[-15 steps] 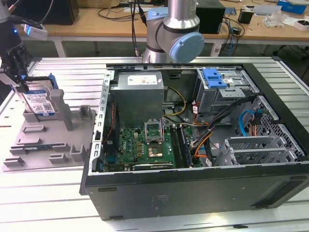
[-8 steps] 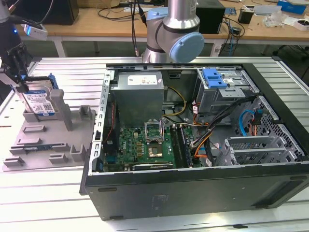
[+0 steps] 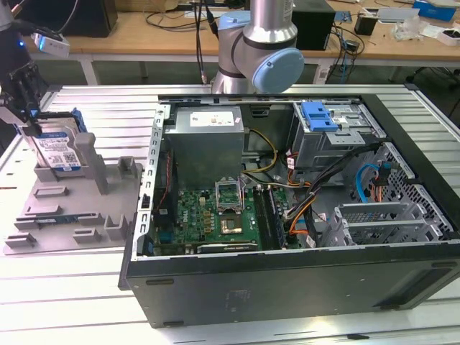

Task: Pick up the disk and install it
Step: 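Pick up the disk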

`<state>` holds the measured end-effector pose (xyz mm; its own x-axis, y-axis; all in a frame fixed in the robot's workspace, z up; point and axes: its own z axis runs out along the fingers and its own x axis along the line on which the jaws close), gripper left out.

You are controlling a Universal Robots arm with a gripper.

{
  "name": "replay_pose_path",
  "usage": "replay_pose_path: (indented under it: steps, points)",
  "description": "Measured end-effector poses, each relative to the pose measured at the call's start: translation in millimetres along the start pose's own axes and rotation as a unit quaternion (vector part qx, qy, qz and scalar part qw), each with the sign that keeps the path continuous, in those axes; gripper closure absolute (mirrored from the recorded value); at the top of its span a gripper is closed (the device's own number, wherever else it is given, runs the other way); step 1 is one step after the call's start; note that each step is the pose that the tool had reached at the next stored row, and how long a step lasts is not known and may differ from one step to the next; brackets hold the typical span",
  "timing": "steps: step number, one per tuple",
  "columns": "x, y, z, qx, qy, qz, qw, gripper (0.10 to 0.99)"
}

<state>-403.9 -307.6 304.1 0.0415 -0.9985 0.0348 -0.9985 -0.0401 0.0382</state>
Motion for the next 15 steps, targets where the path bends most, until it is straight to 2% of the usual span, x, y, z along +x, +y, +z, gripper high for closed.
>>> replay_pose_path:
  steps: [8, 15]
  points:
    - [0.4, 0.4, -10.9, 0.0, 0.0, 0.0, 1.0, 0.718]
    - [0.9, 0.9, -25.6, 0.0, 0.0, 0.0, 1.0, 0.718]
